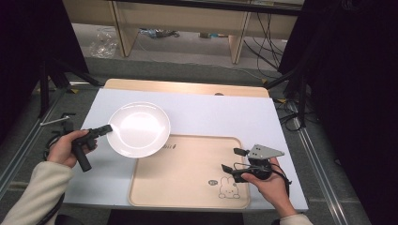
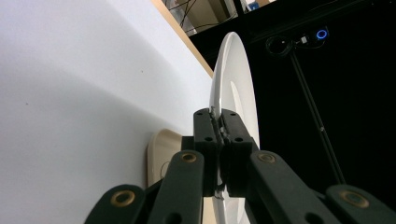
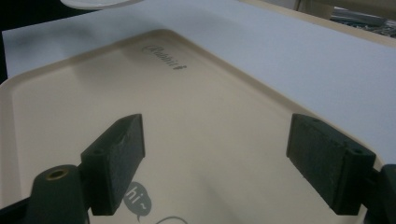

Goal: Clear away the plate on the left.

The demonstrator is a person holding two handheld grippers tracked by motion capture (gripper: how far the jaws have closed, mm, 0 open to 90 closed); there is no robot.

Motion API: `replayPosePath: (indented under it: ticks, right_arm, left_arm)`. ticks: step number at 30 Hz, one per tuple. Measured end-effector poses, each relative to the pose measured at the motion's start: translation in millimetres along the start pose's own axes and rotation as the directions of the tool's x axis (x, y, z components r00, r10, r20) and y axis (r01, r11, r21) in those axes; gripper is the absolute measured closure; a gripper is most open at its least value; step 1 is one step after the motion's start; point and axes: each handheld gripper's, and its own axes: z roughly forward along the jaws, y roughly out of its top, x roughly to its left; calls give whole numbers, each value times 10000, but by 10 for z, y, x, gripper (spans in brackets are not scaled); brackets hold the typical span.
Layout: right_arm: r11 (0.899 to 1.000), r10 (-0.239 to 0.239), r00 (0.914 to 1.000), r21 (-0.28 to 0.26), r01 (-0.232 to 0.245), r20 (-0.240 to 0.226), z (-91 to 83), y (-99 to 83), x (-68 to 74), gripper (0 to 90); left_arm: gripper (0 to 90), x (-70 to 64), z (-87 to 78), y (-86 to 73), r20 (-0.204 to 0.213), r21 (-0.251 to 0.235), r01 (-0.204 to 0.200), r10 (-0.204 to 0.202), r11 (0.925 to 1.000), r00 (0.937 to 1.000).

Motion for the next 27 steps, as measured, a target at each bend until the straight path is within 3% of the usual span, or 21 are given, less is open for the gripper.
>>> replayPosePath:
  ticks: [3, 5, 9, 11, 12, 13, 14, 25, 27]
  right_arm:
    - [9999, -71, 10000, 78, 71, -39, -3, 2, -12, 203]
    - [9997, -215, 9998, 105, 215, 22, -4, 4, -18, 203]
    - [10000, -77, 10000, 5, 77, -54, 5, 0, -11, 203]
    - [10000, -62, 10000, 73, 63, -38, -3, 3, -12, 202]
    - [9999, -79, 10000, 67, 79, -43, -3, 2, -12, 203]
    - [10000, -53, 10000, -12, 52, -65, 3, 0, -10, 203]
    - [10000, -56, 10000, -15, 56, -60, 4, 0, -10, 202]
    - [9998, -198, 9998, 93, 198, 16, -5, 4, -18, 203]
    - [10000, 37, 10000, 51, -37, 87, -5, -2, 0, 203]
  left_arm:
    - [859, 6, 19, -22, 269, -116, 43, -40, 9999, 9996]
    - [859, -3, 22, -34, 42, 109, -63, 62, 9999, 10000]
    - [859, -15, 49, -58, 308, -40, 49, -48, 10000, 9995]
    - [859, -25, 46, -62, 88, 124, 2, -3, 9999, 10000]
    - [859, -18, 53, -71, 288, 39, -22, 21, 10000, 9996]
    - [859, -32, 52, -72, 103, 150, 11, -12, 9999, 9999]
    - [858, -25, 63, -83, 306, 23, 13, -14, 10000, 9995]
    - [857, -64, 87, -115, 112, 292, 6, -9, 9996, 9999]
    - [857, -62, 99, -128, 335, 165, 42, -48, 9999, 9994]
